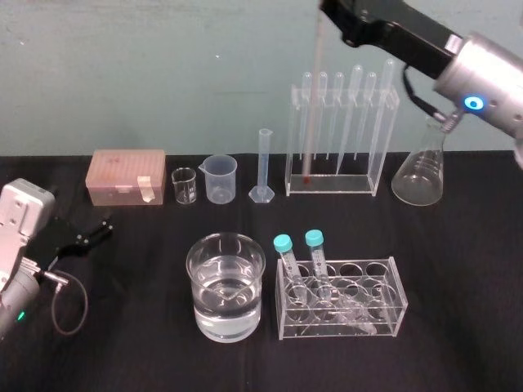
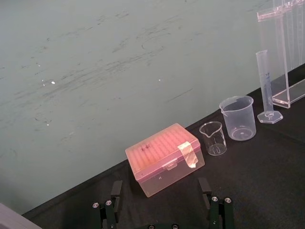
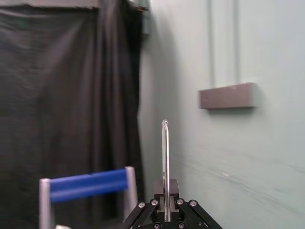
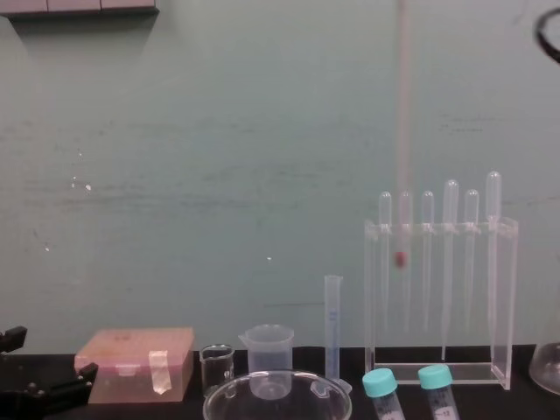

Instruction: Hold the thermometer with one hand and immerse one end into the beaker, then reinsert it into the test tube rack.

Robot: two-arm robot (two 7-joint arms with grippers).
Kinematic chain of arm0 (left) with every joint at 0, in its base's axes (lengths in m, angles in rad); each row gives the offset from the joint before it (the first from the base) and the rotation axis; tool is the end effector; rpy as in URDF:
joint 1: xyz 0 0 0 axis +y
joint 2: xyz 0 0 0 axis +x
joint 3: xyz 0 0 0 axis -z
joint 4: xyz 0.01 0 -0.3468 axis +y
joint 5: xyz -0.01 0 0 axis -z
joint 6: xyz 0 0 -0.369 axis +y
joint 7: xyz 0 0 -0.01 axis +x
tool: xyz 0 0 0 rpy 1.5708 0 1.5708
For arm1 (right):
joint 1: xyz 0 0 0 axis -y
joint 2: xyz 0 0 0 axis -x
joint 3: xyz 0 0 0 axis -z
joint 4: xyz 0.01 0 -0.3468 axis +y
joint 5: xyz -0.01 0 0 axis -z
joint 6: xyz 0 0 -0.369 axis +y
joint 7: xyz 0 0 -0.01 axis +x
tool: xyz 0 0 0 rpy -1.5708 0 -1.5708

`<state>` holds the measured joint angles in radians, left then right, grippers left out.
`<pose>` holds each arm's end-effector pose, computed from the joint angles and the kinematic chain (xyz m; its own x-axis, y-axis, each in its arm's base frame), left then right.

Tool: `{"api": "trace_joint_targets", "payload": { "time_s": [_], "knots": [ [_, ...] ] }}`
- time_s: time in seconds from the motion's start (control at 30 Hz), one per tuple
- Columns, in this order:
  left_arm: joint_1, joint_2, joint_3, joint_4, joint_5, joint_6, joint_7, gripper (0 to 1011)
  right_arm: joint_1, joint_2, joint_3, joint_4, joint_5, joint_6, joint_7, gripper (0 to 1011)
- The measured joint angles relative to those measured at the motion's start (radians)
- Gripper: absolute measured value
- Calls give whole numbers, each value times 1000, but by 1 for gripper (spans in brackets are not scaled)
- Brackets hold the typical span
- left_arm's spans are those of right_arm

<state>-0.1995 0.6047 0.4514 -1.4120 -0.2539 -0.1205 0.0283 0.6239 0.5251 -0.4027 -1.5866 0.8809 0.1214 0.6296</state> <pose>0.4242 0.0990 -0.3596 0.2923 0.8803 0.3737 -0.9553 0.2873 0.0703 0.5128 -0.0436 -0.1004 0.8683 -0.4946 0.0389 0.4594 0.8311 0.3133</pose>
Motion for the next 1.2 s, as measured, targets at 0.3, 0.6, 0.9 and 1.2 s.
{"api": "trace_joint_targets", "payload": {
  "time_s": [0.3, 0.6, 0.9, 1.2],
  "knots": [
    [0, 0, 0, 0, 0, 0, 0, 1008, 73, -103, -122, 66, 30, -3, 111, 56],
    [0, 0, 0, 0, 0, 0, 0, 1008, 81, -127, -227, 147, -14, -50, 168, 56],
    [0, 0, 0, 0, 0, 0, 0, 1008, 46, -113, -274, 197, -47, -91, 183, 56],
    [0, 0, 0, 0, 0, 0, 0, 1008, 3, -118, -277, 236, -62, -147, 196, 55]
  ]
}}
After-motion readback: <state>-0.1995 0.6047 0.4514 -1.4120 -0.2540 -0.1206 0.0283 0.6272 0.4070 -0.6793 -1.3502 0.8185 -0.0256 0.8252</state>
